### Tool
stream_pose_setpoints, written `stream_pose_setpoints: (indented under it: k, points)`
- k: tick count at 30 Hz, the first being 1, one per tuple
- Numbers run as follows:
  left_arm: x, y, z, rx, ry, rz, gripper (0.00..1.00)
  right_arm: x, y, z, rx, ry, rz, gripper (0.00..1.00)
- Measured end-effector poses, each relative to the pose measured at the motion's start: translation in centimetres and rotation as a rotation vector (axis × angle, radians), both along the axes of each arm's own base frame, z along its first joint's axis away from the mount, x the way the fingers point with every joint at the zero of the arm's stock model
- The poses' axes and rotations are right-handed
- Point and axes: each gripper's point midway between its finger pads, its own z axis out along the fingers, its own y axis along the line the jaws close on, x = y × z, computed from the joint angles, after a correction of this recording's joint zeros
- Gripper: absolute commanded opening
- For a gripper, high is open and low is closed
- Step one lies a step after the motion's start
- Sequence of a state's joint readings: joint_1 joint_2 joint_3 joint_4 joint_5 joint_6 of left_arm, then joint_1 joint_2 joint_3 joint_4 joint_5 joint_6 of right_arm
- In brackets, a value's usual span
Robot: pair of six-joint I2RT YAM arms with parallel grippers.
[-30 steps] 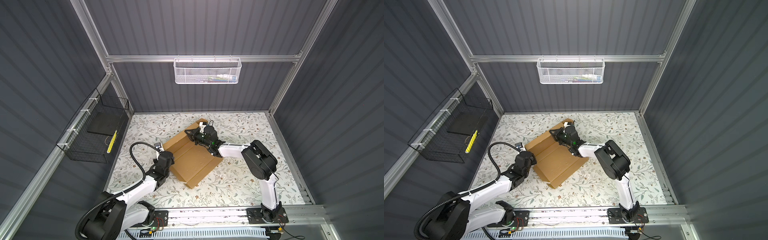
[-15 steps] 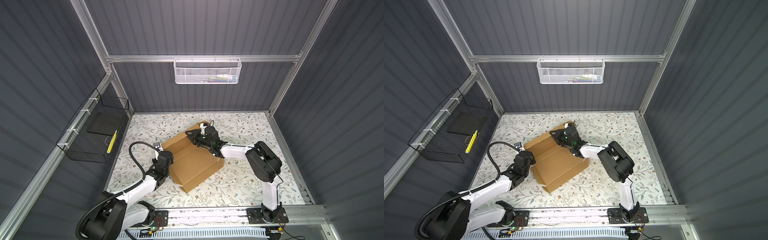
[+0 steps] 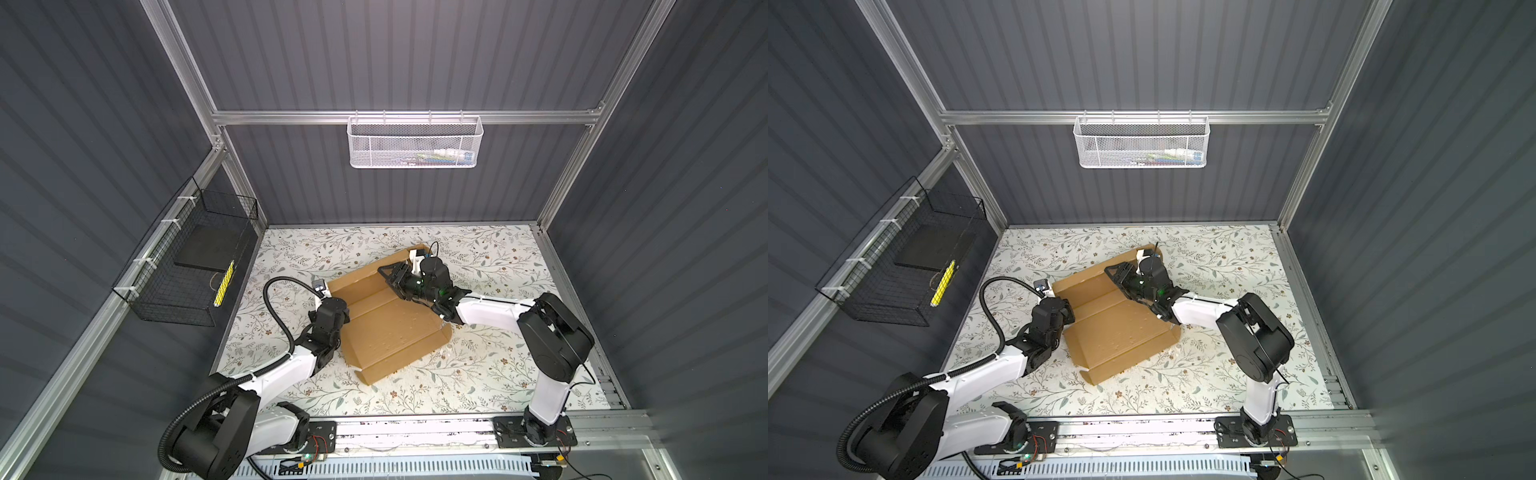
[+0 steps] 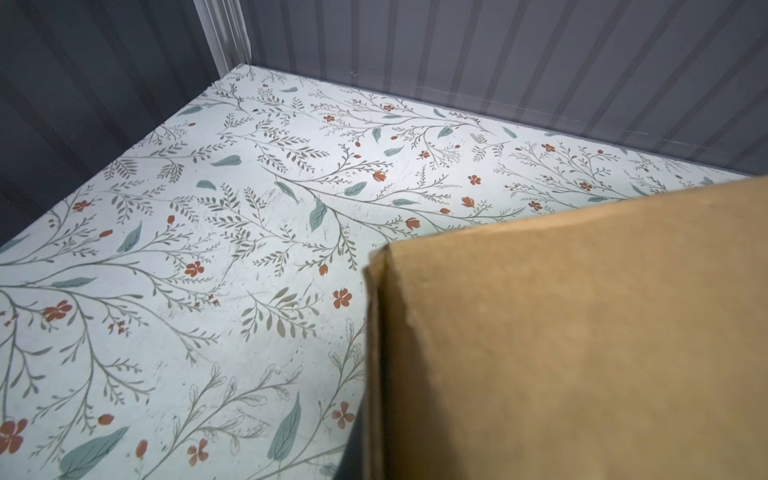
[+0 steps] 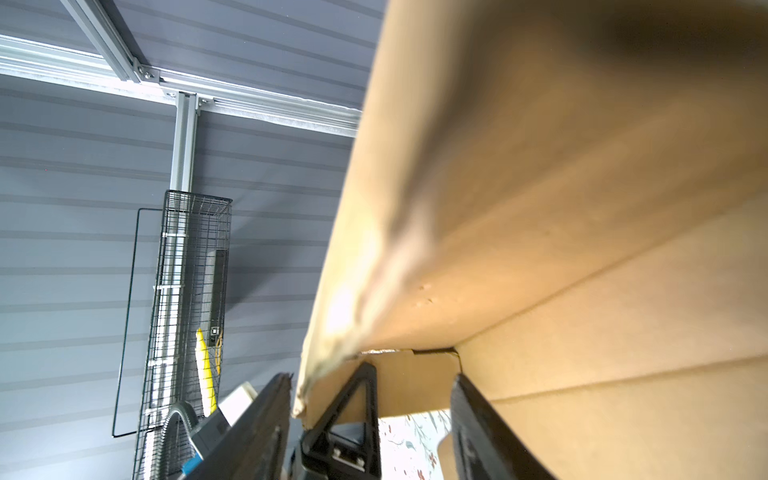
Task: Fold the paper box
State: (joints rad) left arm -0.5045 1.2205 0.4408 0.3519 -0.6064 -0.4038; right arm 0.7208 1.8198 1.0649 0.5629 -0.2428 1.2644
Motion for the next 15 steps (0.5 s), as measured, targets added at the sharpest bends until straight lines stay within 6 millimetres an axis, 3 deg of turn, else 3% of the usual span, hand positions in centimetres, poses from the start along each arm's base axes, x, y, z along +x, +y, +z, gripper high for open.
stream_pose_setpoints:
  k: [7, 15]
  points:
    - [0.7, -1.2, 0.5, 0.027, -0.024, -0.072, 0.00, -1.2, -1.6, 0.7, -0.058, -0.052, 0.001, 0.63]
    - [1.8, -3.6, 1.5, 0.083, -0.050, -0.217, 0.00, -3.1, -2.9, 4.6, -0.154, -0.182, 0.064, 0.58]
